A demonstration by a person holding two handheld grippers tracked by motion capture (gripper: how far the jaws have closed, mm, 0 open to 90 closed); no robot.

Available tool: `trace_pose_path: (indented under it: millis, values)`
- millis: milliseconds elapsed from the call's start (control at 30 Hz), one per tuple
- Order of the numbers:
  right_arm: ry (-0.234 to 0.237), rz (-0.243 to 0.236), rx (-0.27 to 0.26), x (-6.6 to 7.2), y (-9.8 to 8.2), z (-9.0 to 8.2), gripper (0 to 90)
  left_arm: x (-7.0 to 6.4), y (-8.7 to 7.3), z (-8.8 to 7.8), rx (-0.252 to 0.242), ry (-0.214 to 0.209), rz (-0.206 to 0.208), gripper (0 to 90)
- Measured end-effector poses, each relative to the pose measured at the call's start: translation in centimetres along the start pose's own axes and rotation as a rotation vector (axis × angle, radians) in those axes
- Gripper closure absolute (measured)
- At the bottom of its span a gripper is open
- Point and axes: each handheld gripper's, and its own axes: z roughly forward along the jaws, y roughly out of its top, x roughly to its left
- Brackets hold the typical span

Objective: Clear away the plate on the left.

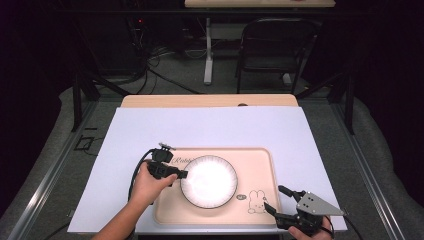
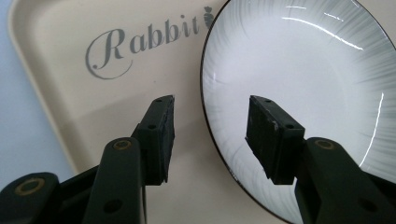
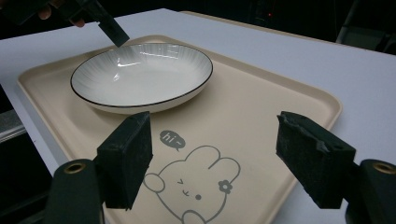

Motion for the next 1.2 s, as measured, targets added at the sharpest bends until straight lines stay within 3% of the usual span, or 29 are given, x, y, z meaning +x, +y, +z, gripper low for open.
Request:
trace_pose_path:
  millis: [100, 333, 433, 933, 1067, 1200]
  values:
    - [-0.001, 0.000, 0.000, 0.0, 0.0, 0.0, 26.5, 0.1, -0.6, -0.6, -0.006, 0.015, 0.009, 50.7]
    - [-0.001, 0.001, 0.001, 0.0, 0.0, 0.0, 26.5, 0.9, -2.2, -1.9, -0.048, -0.024, -0.036, 48.2]
    - [-0.001, -0.001, 0.000, 0.0, 0.0, 0.0, 26.4, 1.2, -2.9, -2.2, -0.064, -0.020, -0.046, 48.1]
    - [-0.001, 0.005, 0.002, 0.0, 0.0, 0.0, 26.5, 2.7, -5.6, -2.5, -0.141, -0.026, -0.104, 48.1]
    - [0.001, 0.000, -0.002, 0.0, 0.0, 0.0, 26.5, 2.8, -6.2, -2.1, -0.150, -0.066, -0.102, 46.7]
    - [0.001, 0.003, -0.001, 0.0, 0.0, 0.0, 26.5, 2.8, -6.5, -1.9, -0.148, -0.076, -0.101, 46.7]
